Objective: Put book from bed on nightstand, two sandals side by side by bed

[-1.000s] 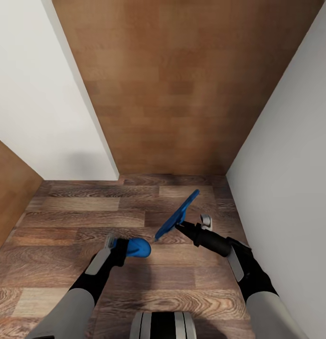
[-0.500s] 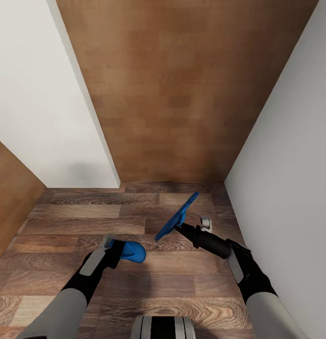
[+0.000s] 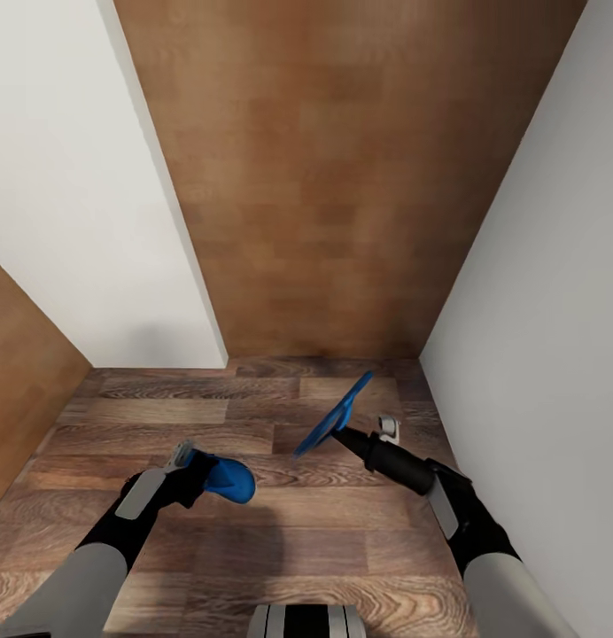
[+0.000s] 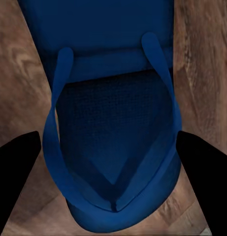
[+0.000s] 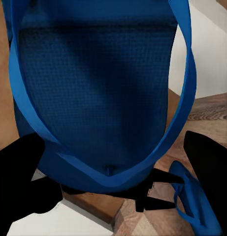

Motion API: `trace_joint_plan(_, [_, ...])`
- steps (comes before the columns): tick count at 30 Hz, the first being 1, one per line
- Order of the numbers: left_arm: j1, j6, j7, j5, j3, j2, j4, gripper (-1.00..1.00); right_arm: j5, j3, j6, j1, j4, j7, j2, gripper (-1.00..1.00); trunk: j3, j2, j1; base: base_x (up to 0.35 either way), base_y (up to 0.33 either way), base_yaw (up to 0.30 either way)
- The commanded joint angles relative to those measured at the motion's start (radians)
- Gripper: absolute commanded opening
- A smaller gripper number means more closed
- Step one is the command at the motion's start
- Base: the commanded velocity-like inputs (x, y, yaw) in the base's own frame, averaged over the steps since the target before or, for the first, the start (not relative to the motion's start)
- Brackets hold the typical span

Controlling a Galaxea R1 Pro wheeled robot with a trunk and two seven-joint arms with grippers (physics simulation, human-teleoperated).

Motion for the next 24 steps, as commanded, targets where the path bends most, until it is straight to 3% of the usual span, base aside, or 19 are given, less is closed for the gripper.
trace_joint_plan(1, [0.0, 0.01, -0.003, 0.009, 0.002, 0.003, -0.002, -1.0, 0.001, -0.011, 0.01, 0.0, 0.005, 0.004, 0.001, -1.0, 0.003, 0.0, -0.001, 0.0, 0.0, 0.0])
trace_joint_plan(6, [0.001, 0.055, -0.058, 0.004, 0.001, 0.024, -0.003, -1.0, 0.002, -0.052, 0.008, 0.0, 0.052, 0.0, -0.001, -1.0, 0.023, 0.001, -0.003, 0.0, 0.0, 0.0])
trace_joint_plan(9, [0.001, 0.128, -0.075, 0.004, 0.0, 0.056, -0.004, -1.0, 0.004, -0.06, 0.008, 0.0, 0.063, -0.018, 0.0, -1.0, 0.034, 0.002, -0.004, 0.0, 0.0, 0.0])
trace_joint_plan(10, [0.001, 0.202, -0.096, 0.004, 0.0, 0.081, -0.005, -1.0, 0.005, -0.064, 0.008, 0.0, 0.067, -0.06, 0.0, -1.0, 0.038, 0.002, -0.005, 0.0, 0.0, 0.0])
trace_joint_plan(11, [0.001, 0.218, -0.103, 0.004, -0.001, 0.086, -0.005, -1.0, 0.005, -0.064, 0.007, 0.0, 0.068, -0.077, -0.001, -1.0, 0.042, 0.002, -0.005, 0.0, 0.0, 0.0])
trace_joint_plan(17, [0.001, 0.242, -0.114, 0.003, -0.004, 0.086, -0.006, -1.0, -0.001, -0.066, 0.001, 0.0, 0.068, -0.107, -0.001, -1.0, 0.065, 0.004, -0.008, 0.0, 0.0, 0.0])
trace_joint_plan(21, [0.001, 0.246, -0.118, 0.003, -0.025, 0.089, -0.006, -1.0, -0.004, -0.071, 0.005, 0.0, 0.059, -0.113, 0.0, -1.0, 0.081, 0.005, -0.01, 0.0, 0.0, 0.0])
trace_joint_plan(24, [0.001, 0.253, -0.123, 0.004, -0.038, 0.093, -0.013, -1.0, -0.002, -0.103, 0.007, 0.0, 0.054, -0.115, 0.001, -1.0, 0.092, 0.005, -0.011, 0.0, 0.0, 0.0])
